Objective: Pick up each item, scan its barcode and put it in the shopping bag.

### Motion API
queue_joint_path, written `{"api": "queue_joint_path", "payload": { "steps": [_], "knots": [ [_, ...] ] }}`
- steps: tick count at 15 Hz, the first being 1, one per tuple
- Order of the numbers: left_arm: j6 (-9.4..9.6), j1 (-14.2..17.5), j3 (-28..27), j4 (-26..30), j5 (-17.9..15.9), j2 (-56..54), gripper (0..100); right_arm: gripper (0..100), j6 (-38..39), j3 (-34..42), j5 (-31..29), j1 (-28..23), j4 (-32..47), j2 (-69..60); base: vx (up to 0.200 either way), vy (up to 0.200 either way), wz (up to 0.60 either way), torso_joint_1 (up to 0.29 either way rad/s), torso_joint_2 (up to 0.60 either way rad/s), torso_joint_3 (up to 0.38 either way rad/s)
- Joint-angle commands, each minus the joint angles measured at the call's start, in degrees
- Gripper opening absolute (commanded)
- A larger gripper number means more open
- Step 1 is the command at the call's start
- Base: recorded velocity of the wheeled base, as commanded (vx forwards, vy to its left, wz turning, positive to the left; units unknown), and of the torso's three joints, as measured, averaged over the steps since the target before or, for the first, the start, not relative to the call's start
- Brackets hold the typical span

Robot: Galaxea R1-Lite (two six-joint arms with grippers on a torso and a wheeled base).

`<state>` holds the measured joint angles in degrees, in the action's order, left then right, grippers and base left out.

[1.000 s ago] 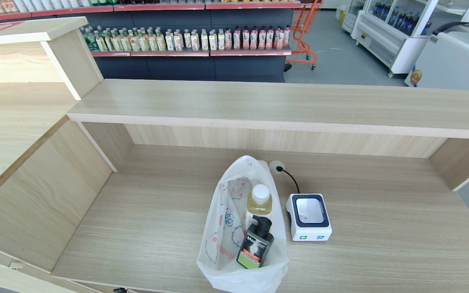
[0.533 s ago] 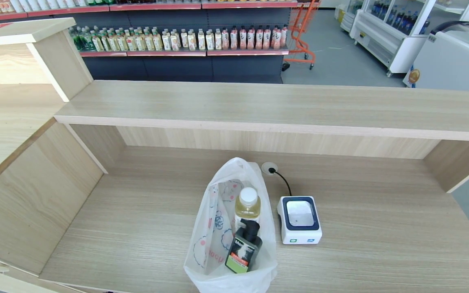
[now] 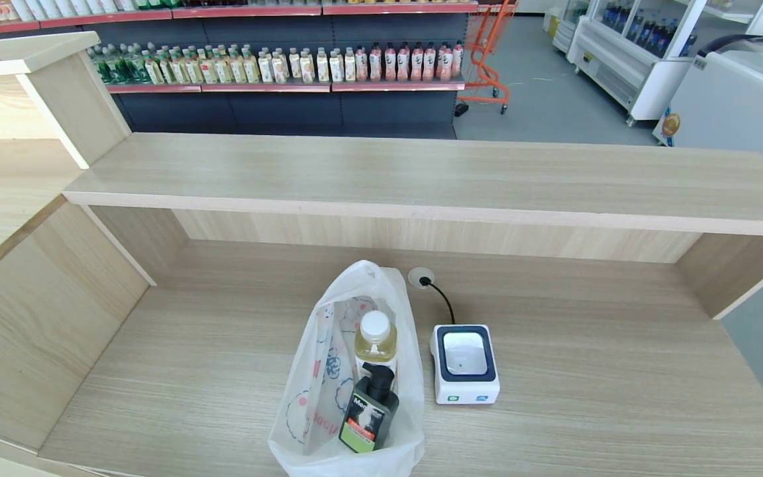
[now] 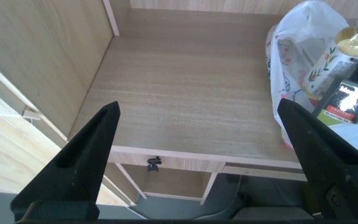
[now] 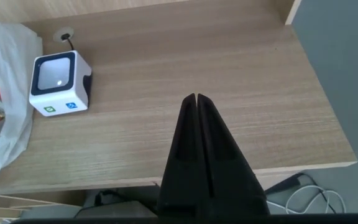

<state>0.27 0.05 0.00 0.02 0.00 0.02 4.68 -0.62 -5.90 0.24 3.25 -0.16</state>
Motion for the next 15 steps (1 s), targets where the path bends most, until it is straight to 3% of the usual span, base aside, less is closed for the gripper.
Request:
{"api": "queue_joint_path", "payload": {
  "steps": [1,15],
  "knots": [
    [0.0,0.0,0.0,0.0,0.0,0.0,100,0,0.1,0.0,0.0,0.0,0.0,0.2,0.0,0.0,0.0,0.0,0.0,0.0],
    [0.0,0.0,0.0,0.0,0.0,0.0,100,0,0.1,0.0,0.0,0.0,0.0,0.2,0.0,0.0,0.0,0.0,0.0,0.0]
  ]
}}
